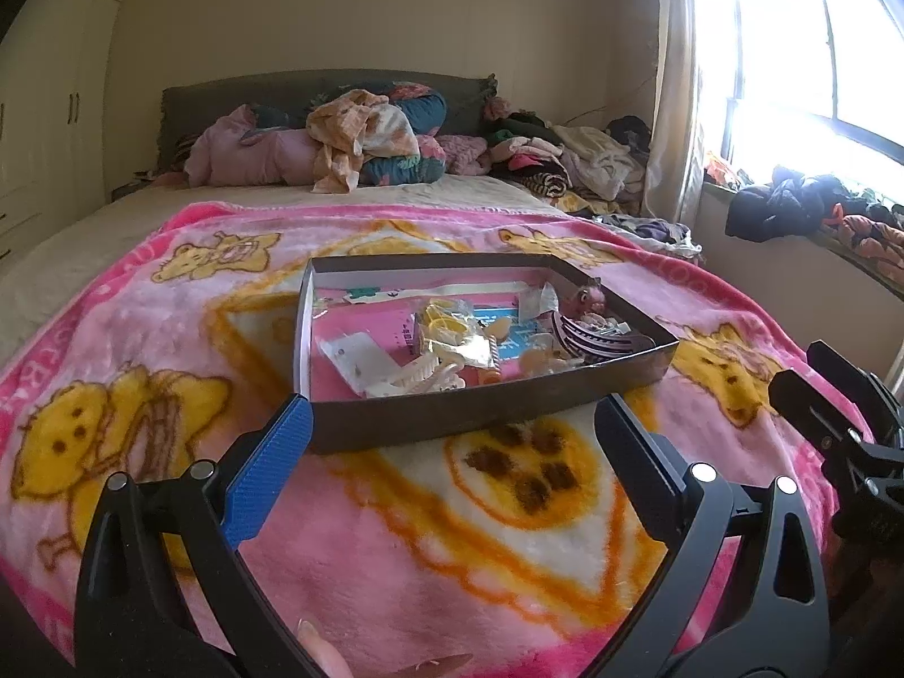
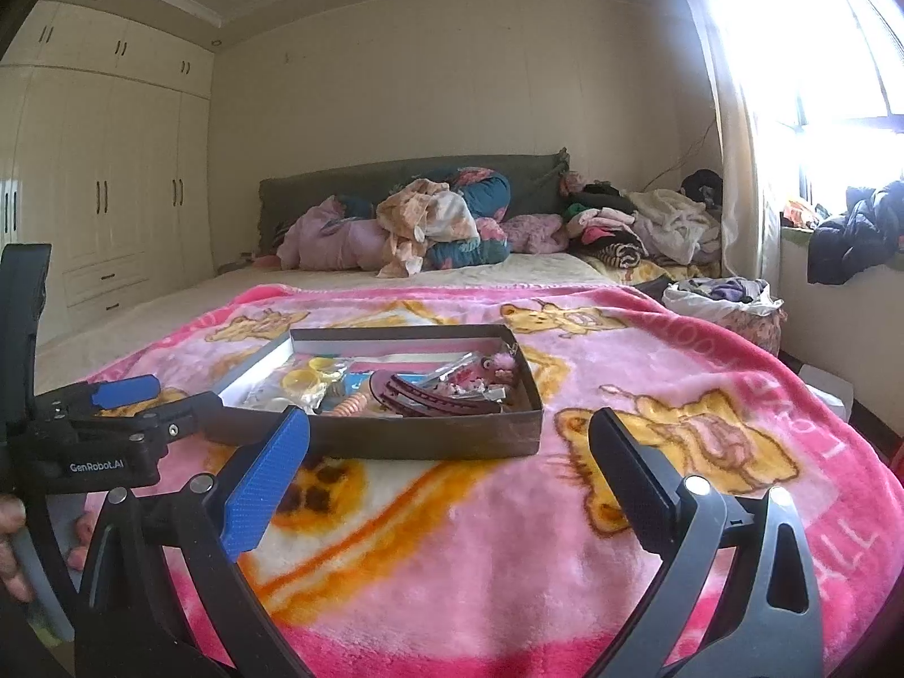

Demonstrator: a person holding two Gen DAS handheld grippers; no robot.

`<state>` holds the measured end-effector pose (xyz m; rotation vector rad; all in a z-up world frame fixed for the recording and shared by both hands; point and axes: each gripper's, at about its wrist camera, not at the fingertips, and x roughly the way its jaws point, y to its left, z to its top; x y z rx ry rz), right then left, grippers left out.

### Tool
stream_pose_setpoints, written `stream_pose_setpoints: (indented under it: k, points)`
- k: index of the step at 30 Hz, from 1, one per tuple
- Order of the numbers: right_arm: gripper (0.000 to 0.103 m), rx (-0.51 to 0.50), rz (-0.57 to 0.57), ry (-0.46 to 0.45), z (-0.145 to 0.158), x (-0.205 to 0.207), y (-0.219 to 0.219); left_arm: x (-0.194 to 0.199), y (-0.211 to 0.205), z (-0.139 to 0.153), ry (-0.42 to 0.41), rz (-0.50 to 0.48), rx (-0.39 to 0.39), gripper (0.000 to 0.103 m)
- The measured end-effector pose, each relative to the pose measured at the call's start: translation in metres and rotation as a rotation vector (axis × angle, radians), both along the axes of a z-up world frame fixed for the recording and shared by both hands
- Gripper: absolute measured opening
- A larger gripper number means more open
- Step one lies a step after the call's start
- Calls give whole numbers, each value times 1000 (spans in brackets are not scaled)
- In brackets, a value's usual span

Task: Organize jewelry

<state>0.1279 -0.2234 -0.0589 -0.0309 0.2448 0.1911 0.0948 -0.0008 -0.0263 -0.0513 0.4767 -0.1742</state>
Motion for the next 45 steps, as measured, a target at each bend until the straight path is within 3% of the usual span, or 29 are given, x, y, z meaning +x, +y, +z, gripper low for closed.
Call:
stream_pose_setpoints:
  k: [45]
  points:
    - [97,-1,5,11,-4,3,3,1,-1,0,11,3,-15,91]
